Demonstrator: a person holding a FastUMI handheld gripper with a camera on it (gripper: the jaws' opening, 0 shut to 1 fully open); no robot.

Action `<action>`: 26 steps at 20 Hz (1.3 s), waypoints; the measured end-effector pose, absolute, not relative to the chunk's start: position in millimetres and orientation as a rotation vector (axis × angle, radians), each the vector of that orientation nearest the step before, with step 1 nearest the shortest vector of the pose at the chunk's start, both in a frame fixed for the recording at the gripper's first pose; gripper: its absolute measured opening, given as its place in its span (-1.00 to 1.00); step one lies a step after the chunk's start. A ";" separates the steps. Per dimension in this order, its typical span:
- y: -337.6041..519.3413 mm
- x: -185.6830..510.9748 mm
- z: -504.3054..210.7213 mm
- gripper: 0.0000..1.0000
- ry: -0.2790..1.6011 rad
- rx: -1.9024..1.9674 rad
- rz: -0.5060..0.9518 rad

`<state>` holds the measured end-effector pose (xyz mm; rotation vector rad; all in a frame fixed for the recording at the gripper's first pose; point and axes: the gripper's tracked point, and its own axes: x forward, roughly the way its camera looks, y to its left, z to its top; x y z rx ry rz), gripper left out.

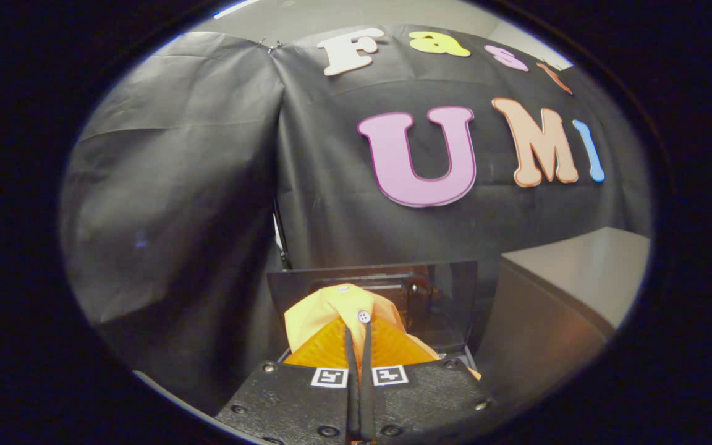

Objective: Put the clothes into the washing machine and then close the washing machine lid.

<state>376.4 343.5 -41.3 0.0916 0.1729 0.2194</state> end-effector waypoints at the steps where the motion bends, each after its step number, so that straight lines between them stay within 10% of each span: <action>1: 343.2 376.0 -56.4 -0.99 0.193 0.095 0.216; 26: 351.0 391.6 -253.8 -0.77 0.586 0.145 0.176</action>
